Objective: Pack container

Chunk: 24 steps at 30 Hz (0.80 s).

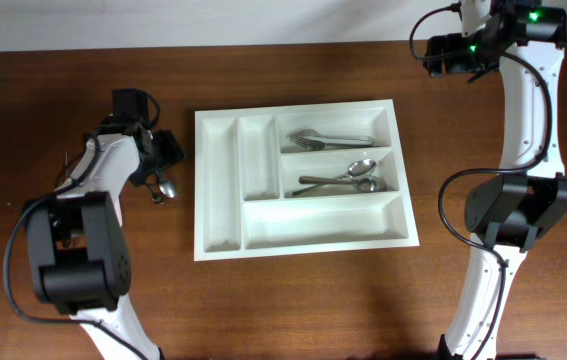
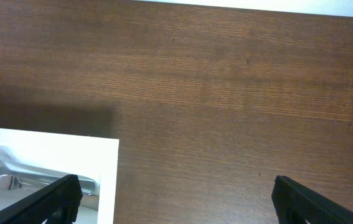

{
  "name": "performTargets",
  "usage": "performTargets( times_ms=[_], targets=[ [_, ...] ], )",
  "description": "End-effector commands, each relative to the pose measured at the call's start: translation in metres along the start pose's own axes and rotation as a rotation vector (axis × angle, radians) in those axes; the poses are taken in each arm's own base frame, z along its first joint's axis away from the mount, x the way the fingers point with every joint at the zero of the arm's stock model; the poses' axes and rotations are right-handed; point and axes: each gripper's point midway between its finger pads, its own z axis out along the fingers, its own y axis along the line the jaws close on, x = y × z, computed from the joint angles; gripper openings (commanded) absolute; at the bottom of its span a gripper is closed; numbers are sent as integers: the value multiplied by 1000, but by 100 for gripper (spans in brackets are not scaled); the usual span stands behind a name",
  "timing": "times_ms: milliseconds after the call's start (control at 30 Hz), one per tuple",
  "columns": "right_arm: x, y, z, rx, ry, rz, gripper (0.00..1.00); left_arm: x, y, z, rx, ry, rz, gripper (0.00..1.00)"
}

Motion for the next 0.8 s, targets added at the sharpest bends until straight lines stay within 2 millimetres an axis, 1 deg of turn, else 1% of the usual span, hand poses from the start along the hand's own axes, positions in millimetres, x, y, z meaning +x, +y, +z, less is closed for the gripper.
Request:
performTargets(
  times_ms=[0,33,100,167,200,267,333,367,533,567,667,767],
  targets=[
    [-10,2,-17,15,-39,-3,99,4,2,14,-4,27,-1,67],
    [-10,2,-17,15,-39,-3,99,6,2,18,-5,34,-1,63],
    [-10,2,-17,15,-39,-2,99,9,2,24,-2,46,-1,61],
    [-10,2,-17,15,-39,-2,99,12,1,28,8,59,-1,57],
    [-10,2,-17,15,-39,-2,99,13,0,29,14,63,-2,52],
    [-10,2,-17,15,-39,-2,99,14,-2,30,22,70,-1,36],
    [-10,2,-17,15,-39,-2,99,14,-3,29,24,68,0,27],
    [-10,2,-17,15,-39,-3,99,13,-3,29,25,66,0,25],
    [-10,2,-17,15,-39,-3,99,13,-3,29,26,65,0,25],
    [-10,2,-17,15,-39,-2,99,13,-3,29,26,65,-1,21],
    [-10,2,-17,15,-39,-3,99,12,-4,29,28,62,0,2],
    [-10,2,-17,15,-39,-2,99,13,-6,29,41,65,0,2]
  ],
)
